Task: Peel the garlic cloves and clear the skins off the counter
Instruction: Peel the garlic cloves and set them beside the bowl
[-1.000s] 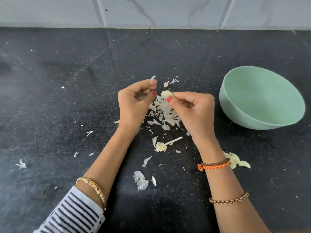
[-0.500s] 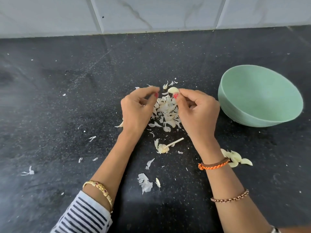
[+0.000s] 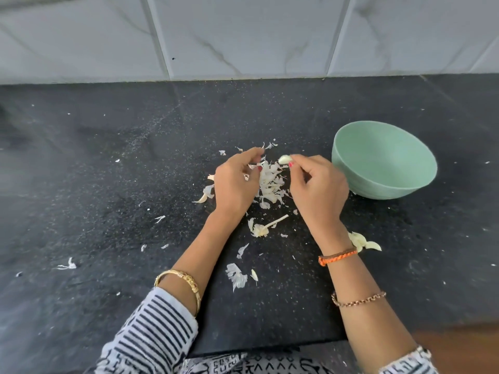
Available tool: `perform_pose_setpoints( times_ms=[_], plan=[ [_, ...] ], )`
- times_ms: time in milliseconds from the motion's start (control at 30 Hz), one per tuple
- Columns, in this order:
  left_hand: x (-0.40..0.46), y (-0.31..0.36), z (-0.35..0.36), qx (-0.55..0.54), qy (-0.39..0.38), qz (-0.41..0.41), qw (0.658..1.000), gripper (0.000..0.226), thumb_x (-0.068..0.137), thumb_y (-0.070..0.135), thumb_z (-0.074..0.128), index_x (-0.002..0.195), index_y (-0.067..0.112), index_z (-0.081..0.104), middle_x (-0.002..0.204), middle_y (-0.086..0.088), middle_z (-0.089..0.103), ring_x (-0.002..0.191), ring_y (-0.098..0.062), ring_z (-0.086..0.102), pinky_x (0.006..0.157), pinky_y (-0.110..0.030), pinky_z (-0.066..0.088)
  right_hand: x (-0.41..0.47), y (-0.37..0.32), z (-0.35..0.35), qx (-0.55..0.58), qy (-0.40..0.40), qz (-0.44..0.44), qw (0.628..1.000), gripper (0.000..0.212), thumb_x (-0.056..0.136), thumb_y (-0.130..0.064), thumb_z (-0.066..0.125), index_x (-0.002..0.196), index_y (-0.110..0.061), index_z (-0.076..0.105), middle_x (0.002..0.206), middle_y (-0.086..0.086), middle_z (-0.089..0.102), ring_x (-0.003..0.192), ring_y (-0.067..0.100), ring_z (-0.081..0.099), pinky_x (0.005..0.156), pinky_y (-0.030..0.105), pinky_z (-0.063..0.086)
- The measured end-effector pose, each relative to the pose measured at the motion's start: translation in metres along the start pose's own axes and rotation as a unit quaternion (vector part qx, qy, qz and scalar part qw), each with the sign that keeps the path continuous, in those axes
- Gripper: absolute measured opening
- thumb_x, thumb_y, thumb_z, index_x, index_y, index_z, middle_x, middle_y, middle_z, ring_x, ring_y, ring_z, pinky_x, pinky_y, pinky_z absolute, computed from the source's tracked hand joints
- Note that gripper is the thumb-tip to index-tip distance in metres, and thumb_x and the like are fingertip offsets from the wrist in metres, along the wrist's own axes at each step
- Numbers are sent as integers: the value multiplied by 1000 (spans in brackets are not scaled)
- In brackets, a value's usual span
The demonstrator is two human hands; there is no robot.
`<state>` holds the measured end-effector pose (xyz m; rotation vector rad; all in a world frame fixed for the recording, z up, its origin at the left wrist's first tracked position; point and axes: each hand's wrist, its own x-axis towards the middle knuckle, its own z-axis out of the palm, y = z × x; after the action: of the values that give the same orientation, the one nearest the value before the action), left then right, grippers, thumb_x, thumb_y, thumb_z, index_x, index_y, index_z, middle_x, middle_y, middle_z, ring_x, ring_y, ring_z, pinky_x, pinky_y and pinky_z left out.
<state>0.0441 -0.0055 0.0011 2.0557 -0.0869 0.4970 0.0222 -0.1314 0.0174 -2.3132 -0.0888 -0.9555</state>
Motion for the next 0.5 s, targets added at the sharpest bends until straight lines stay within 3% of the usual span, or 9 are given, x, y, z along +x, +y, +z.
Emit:
perform_pose_setpoints(
  times_ms=[133,233,500],
  plan=[
    [-7,6,4,19,-28,38,999,24,85,3,60,106,12,70,92,3,69,67,-8,55,66,-14,44,-26,9,-30,-83,29,-22,996,12,77,-8,63,78,-13,74,69,3,66,58,22,56,53,21,35],
    [-9,4,7,50,-41,68,996,19,85,6,62,101,10,72,96,-4,72,75,-15,63,71,-25,48,-44,21,-47,-79,63,37,994,12,75,-13,67,83,-14,76,78,0,69,68,22,58,63,17,34],
    [-12,4,6,45,-41,80,995,20,84,5,62,101,8,71,87,-5,72,81,-22,65,78,-33,51,-82,31,-75,-77,18,181,980,12,75,-8,72,86,-12,76,90,3,69,83,31,57,66,25,33]
  ],
)
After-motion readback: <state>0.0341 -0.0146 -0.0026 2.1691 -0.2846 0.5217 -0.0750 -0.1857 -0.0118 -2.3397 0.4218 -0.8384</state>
